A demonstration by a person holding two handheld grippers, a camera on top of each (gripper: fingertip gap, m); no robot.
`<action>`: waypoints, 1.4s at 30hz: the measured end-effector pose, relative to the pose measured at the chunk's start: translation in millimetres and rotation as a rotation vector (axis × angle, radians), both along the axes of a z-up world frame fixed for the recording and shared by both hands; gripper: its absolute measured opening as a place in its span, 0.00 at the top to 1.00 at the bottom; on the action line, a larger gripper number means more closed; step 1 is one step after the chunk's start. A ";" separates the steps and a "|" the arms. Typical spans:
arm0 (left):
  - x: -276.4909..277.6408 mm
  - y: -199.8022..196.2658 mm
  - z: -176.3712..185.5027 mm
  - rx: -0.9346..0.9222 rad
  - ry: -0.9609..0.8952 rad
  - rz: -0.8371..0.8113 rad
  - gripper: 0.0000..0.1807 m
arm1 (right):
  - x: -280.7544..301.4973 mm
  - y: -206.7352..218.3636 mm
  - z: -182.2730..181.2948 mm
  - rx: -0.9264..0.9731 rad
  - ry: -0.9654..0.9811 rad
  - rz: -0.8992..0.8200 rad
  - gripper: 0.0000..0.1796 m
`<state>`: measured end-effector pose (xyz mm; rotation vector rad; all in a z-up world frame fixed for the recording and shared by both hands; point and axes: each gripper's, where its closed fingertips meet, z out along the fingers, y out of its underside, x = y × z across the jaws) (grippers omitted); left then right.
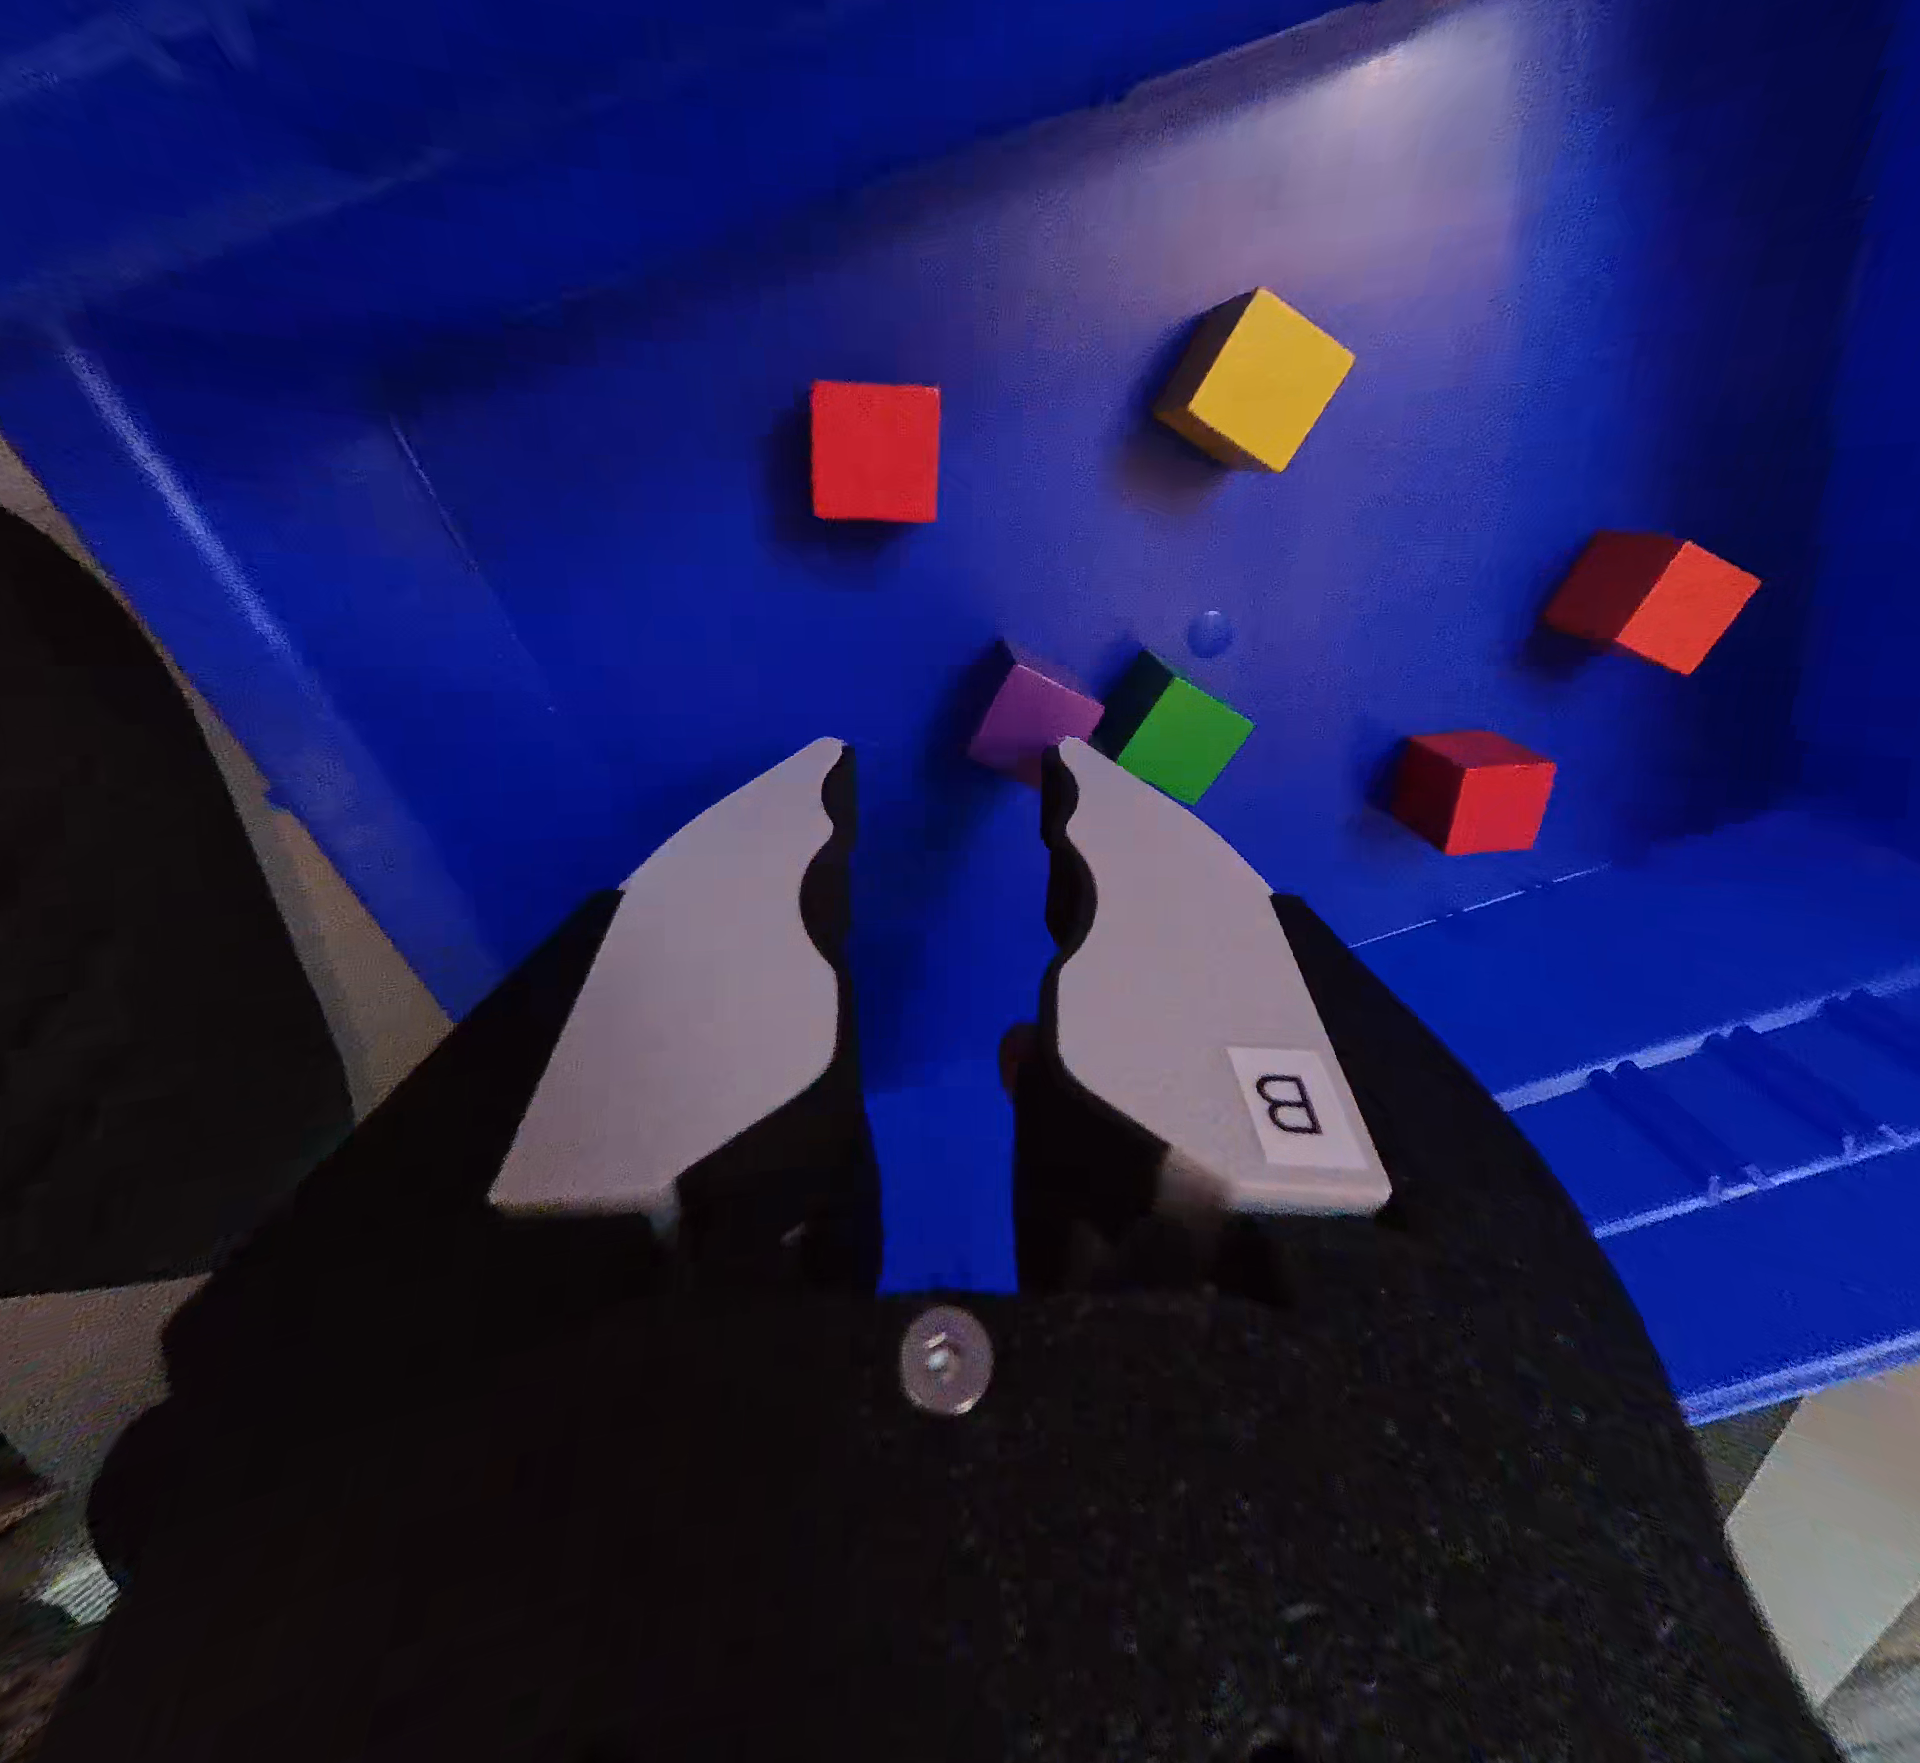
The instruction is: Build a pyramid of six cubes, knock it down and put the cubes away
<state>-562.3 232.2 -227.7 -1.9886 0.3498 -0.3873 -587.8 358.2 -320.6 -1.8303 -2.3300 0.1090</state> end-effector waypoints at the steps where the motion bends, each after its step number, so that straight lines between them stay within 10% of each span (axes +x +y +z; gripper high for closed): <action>1: -0.5 0.0 0.4 0.004 -0.003 0.000 0.50 | 0.1 1.7 -2.6 0.009 -0.009 -0.008 0.80; 13: -4.8 5.9 -7.4 -0.008 0.035 0.023 0.54 | -4.7 13.9 -16.0 0.049 0.012 -0.043 0.87; 21: -0.1 16.8 16.5 0.236 0.062 0.029 0.66 | 4.4 -37.1 76.9 -0.138 0.426 0.024 0.87; 42: 126.5 40.9 41.8 0.836 0.767 -0.088 0.86 | 139.6 -97.3 132.1 -0.295 0.777 -0.181 0.88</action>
